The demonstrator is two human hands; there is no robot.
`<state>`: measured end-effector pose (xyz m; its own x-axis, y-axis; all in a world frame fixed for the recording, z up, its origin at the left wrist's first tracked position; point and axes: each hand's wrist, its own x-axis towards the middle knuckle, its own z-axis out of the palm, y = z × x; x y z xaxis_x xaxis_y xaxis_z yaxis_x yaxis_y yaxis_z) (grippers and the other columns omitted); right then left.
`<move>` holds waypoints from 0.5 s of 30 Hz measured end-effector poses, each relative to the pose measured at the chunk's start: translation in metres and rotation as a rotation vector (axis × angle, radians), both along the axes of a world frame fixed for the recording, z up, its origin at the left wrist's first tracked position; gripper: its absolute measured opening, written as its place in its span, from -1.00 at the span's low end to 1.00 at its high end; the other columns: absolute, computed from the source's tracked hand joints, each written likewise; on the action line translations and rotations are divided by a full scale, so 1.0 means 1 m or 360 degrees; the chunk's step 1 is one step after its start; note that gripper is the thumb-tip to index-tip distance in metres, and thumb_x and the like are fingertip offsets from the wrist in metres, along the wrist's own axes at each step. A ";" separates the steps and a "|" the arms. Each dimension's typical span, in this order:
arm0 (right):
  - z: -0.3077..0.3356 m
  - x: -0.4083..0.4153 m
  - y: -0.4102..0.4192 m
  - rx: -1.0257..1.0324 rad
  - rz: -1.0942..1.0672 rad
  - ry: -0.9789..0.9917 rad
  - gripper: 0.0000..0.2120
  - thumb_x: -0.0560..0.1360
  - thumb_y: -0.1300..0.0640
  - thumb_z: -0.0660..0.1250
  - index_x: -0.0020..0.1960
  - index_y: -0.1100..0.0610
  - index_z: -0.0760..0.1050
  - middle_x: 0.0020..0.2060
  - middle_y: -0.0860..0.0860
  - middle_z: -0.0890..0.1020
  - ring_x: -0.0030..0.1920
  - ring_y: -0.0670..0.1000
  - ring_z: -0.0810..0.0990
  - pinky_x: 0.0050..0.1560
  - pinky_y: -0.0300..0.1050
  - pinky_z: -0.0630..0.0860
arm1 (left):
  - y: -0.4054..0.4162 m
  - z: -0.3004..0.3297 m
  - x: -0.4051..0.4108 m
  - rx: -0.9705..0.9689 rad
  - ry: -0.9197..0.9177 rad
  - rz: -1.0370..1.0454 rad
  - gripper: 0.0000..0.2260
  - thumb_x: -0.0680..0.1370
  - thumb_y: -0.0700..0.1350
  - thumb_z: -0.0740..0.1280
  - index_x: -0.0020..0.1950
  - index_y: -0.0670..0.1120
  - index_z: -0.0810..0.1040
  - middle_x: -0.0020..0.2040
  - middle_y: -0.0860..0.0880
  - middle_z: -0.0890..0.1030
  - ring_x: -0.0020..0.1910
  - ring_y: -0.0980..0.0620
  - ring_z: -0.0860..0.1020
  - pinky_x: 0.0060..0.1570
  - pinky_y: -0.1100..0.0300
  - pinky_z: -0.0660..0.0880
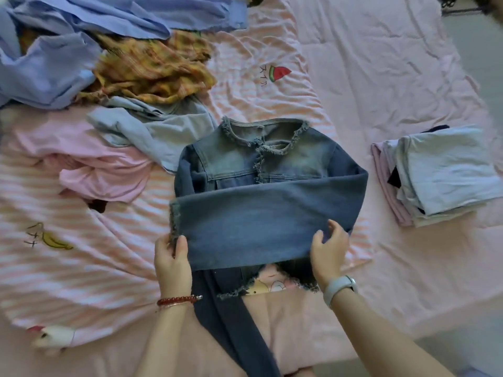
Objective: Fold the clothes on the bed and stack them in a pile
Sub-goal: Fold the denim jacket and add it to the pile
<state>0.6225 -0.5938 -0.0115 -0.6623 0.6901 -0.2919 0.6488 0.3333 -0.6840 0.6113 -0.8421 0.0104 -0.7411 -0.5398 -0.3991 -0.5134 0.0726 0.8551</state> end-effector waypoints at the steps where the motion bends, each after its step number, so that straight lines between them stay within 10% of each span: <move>1: 0.000 0.004 0.007 -0.0031 -0.0216 -0.0013 -0.65 0.51 0.26 0.22 0.28 0.31 0.35 0.18 0.24 0.46 0.23 0.19 0.38 0.30 0.08 0.31 | -0.002 -0.004 0.014 0.0000 -0.0139 0.0091 -0.95 0.57 -0.27 0.21 -0.01 -0.16 0.44 -0.14 -0.02 0.48 -0.11 0.04 0.45 -0.14 0.39 0.40; 6: -0.007 0.014 0.027 -0.0807 -0.0664 -0.0132 -0.81 0.54 0.15 0.24 0.05 0.26 0.37 -0.19 0.11 0.47 -0.24 0.06 0.46 -0.12 0.01 0.49 | -0.006 -0.026 0.048 -0.0330 -0.0812 0.0014 -0.69 0.51 -0.28 0.27 0.23 -0.32 0.37 0.21 -0.30 0.45 0.18 -0.25 0.42 0.16 -0.04 0.34; 11: -0.022 -0.002 0.038 -0.0999 -0.0896 -0.0134 -0.72 0.52 0.13 0.26 0.20 0.16 0.34 -0.12 0.04 0.41 -0.30 -0.01 0.36 -0.49 -0.23 0.40 | 0.030 -0.020 0.014 -0.1112 -0.0222 -0.0701 -0.55 0.39 -0.21 0.39 0.27 -0.19 0.45 0.28 -0.20 0.46 0.28 -0.23 0.37 0.19 -0.13 0.28; 15: -0.027 -0.004 0.048 -0.0982 -0.0968 -0.0139 -0.90 0.50 0.33 0.17 -0.18 0.23 0.41 -0.31 0.03 0.40 -0.40 0.00 0.33 -0.49 -0.22 0.35 | 0.064 -0.029 -0.035 -0.1389 -0.0085 -0.1388 -0.52 0.51 0.02 0.29 0.41 -0.05 0.33 0.39 -0.04 0.37 0.38 -0.09 0.26 0.26 -0.06 0.14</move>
